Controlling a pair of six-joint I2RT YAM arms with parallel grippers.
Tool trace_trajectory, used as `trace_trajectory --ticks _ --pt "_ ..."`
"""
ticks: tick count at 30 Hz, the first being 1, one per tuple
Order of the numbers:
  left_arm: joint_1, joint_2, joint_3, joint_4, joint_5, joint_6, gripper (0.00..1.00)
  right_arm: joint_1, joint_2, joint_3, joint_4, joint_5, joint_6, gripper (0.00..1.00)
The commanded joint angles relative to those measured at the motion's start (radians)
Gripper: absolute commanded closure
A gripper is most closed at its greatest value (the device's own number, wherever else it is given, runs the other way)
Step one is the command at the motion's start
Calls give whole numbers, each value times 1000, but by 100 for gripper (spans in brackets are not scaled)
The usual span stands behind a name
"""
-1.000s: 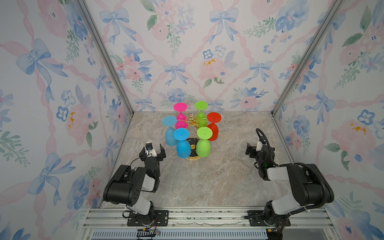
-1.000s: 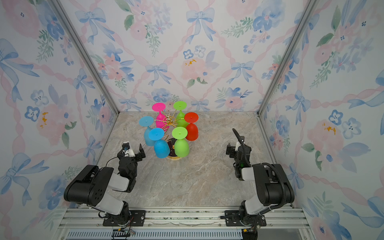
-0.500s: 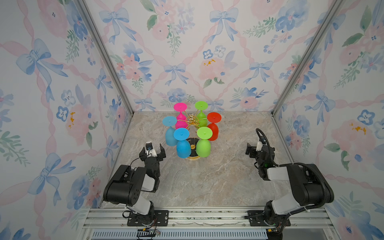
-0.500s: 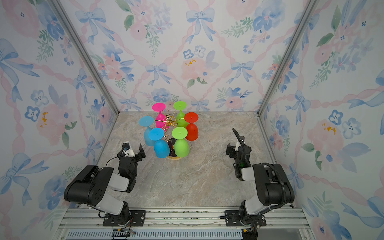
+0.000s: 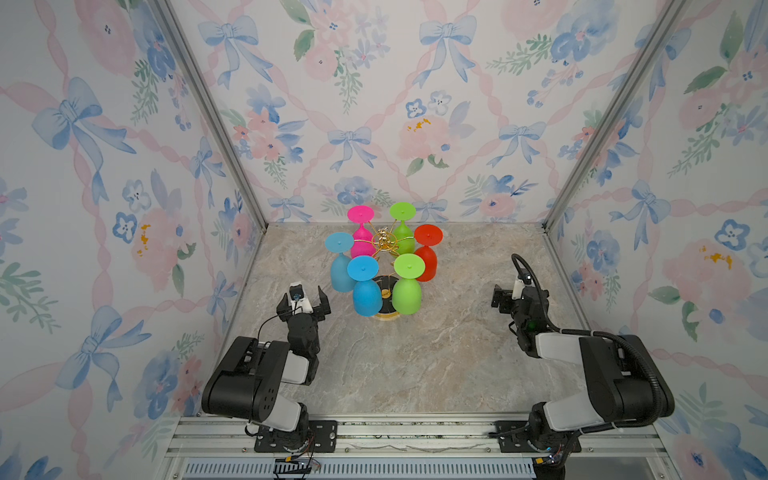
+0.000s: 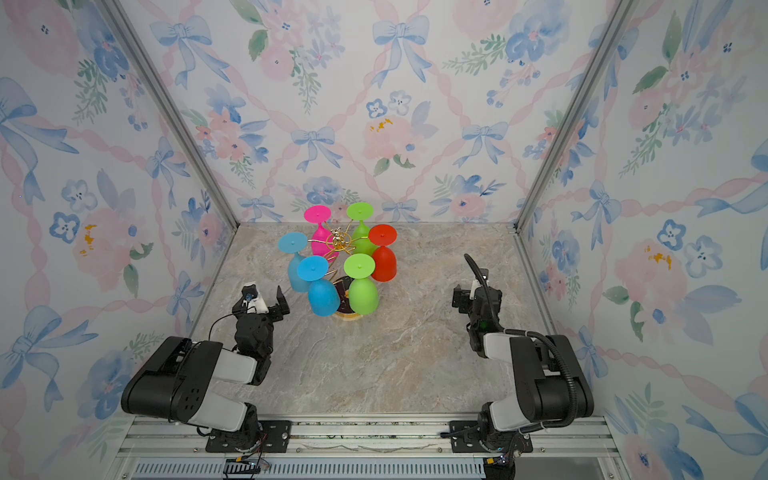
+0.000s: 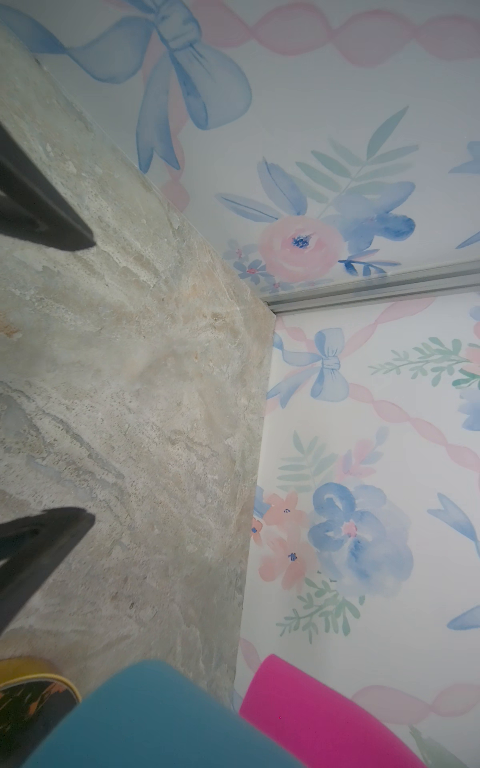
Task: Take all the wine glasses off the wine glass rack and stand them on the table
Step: 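Raise both arms and reach the right gripper toward the nearest green glass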
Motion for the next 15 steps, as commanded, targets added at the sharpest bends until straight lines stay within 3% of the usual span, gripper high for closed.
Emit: trace_trajectory --ticks 1,6,9,15 --pt "-6 -125 36 -173 -71 -40 2 13 -69 92 -239 60 25 3" --pt "-9 -350 66 -452 -127 -123 2 26 -167 185 -500 74 122 3" --pt "-12 -449 115 -614 -144 -153 2 25 -212 275 -700 -5 181 3" --pt "-13 -531 249 -862 -27 -236 2 24 -305 390 -931 -179 280 2"
